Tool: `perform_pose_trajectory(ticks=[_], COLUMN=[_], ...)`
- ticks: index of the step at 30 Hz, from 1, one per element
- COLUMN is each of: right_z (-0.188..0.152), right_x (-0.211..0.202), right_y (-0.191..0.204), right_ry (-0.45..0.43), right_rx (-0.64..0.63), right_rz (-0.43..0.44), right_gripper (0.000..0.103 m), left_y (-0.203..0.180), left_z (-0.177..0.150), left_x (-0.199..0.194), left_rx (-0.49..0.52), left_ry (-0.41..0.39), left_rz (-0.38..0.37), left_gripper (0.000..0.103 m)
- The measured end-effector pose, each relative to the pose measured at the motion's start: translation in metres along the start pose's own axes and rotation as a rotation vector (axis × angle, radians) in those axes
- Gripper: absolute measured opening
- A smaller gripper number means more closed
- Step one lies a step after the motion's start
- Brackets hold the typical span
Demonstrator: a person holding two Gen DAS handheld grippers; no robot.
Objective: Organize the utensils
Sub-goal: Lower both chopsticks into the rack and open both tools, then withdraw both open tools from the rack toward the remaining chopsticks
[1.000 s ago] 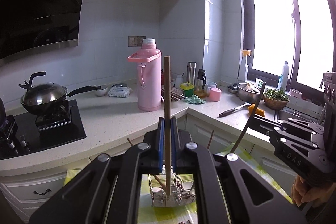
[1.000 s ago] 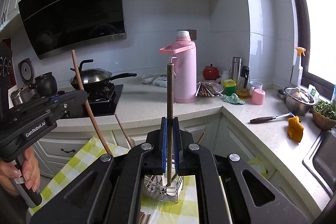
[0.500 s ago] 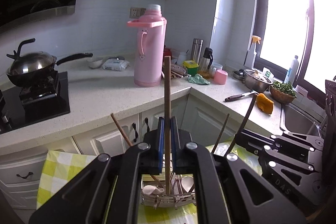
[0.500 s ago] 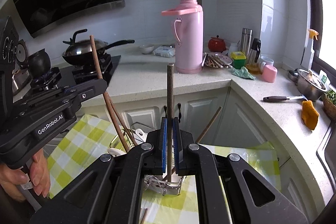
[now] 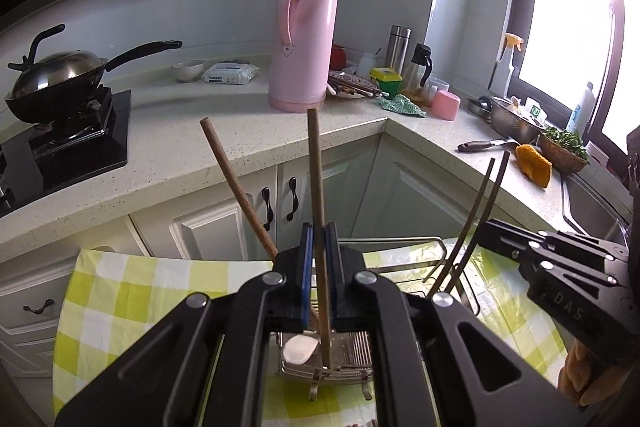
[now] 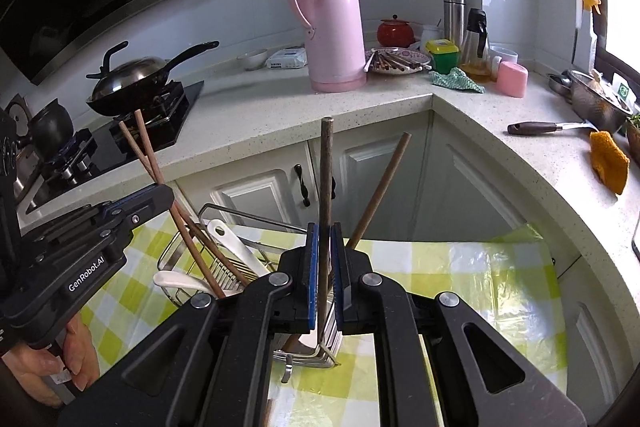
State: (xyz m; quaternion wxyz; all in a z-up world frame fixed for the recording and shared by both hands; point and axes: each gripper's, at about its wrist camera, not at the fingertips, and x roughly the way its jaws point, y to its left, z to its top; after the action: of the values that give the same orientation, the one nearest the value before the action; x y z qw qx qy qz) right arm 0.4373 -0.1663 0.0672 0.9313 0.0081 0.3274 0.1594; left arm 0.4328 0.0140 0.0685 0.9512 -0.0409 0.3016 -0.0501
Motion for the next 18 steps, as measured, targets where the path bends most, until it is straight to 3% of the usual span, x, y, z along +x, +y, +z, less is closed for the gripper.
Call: perform_pose_trajectory(ticks=[3, 4, 5, 8, 18], right_z=[-0.001, -0.002, -0.002, -0.003, -0.014], right_x=[0.0, -0.001, -0.001, -0.004, -0.025], right_y=[-0.005, -0.007, -0.01, -0.018, -0.024], right_ry=[-0.013, -0.016, -0.019, -0.032, -0.053], right_rx=[0.008, 0.016, 0.024, 0.044, 0.065], right_rz=[-0.032, -0.038, -0.04, -0.038, -0.024], right_gripper=[0.01, 0.012, 0.016, 0.027, 0.027], left_y=[0.003, 0.004, 0.005, 0.008, 0.01], left_z=[0.0, -0.001, 0.0, -0.001, -0.015], left_x=[0.002, 0.002, 0.001, -0.003, -0.031], left_rx=[-0.003, -0.005, -0.009, -0.014, -0.01], left_ry=[-0.008, -0.012, -0.017, -0.036, -0.075], left_rz=[0.015, 0.018, 0.019, 0.032, 0.056], left_gripper=[0.012, 0.02, 0.028, 0.034, 0.056])
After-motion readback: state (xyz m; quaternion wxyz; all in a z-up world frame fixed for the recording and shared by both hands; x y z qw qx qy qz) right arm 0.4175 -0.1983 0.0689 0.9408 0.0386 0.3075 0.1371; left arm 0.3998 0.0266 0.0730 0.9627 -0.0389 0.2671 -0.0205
